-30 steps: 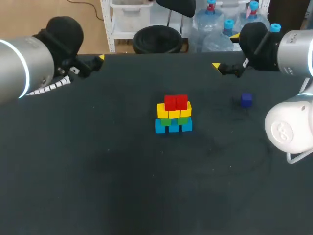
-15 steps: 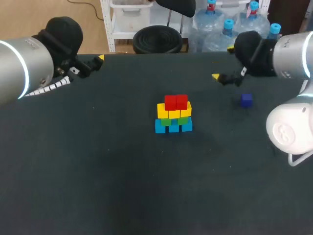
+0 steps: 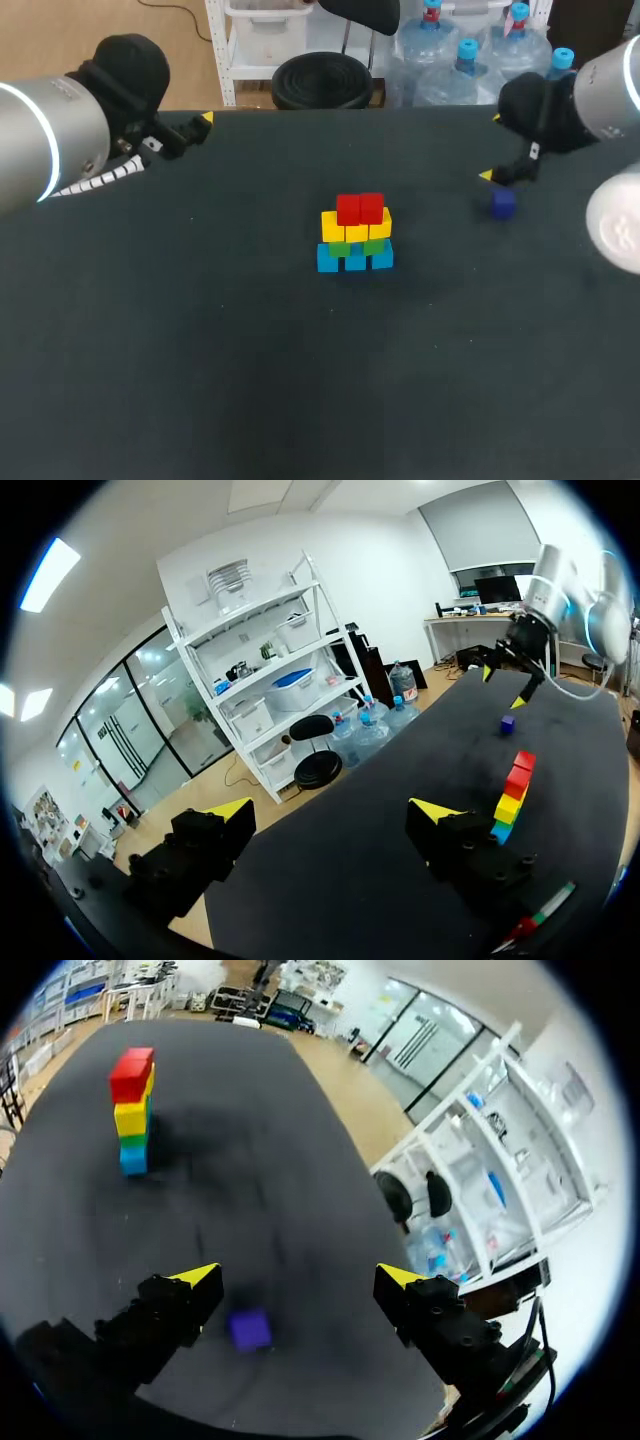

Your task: Place the blue cubes, place green cubes on the blue cubes, place the yellow cubes on the green cubes, then place the red cubes on the yellow cubes, and place purple cube on the red cubes.

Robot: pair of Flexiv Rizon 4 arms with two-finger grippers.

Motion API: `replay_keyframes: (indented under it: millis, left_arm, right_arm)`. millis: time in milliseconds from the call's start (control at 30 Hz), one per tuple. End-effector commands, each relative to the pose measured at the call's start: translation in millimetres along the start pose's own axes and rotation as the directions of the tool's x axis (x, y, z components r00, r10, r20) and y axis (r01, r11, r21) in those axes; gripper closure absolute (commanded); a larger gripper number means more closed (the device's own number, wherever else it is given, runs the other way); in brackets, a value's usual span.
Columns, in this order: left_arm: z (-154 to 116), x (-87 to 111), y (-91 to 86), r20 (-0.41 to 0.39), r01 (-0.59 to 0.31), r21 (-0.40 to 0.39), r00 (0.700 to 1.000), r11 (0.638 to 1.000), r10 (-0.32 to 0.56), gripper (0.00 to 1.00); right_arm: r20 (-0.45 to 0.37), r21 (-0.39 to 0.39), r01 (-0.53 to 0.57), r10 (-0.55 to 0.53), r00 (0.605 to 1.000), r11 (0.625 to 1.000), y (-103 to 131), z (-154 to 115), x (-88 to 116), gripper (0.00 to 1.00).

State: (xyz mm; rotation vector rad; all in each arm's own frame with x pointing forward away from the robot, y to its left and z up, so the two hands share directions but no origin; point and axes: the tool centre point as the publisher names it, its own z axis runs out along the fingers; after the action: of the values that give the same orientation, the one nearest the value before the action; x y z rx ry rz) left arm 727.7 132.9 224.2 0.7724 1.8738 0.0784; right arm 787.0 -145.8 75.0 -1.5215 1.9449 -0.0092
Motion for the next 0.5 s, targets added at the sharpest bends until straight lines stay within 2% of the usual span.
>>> replay_keyframes:
  millis: [33,133,267,500]
  left_arm:
    - [0.7,0.3,0.0,0.002,-0.001,-0.001,1.0,1.0,0.001,0.0]
    - [0.7,0.3,0.0,0.002,-0.001,-0.001,1.0,1.0,0.001,0.0]
    - [0.7,0.3,0.0,0.002,-0.001,-0.001,1.0,1.0,0.001,0.0]
    - [0.7,0.3,0.0,0.002,-0.001,-0.001,1.0,1.0,0.001,0.0]
  right_arm:
    - [-0.068,-0.268,-0.026,0.008,0.998,0.963,-11.4,18.0,7.6,0.0]
    - [-0.095,-0.344,-0.053,0.022,0.995,0.937,-3.4,28.0,17.6,0.0]
    - [-0.135,-0.385,-0.079,0.029,0.99,0.92,0.1,39.3,30.1,0.0]
    - [-0.188,-0.442,-0.104,0.022,0.982,0.891,1.7,44.2,39.3,0.0]
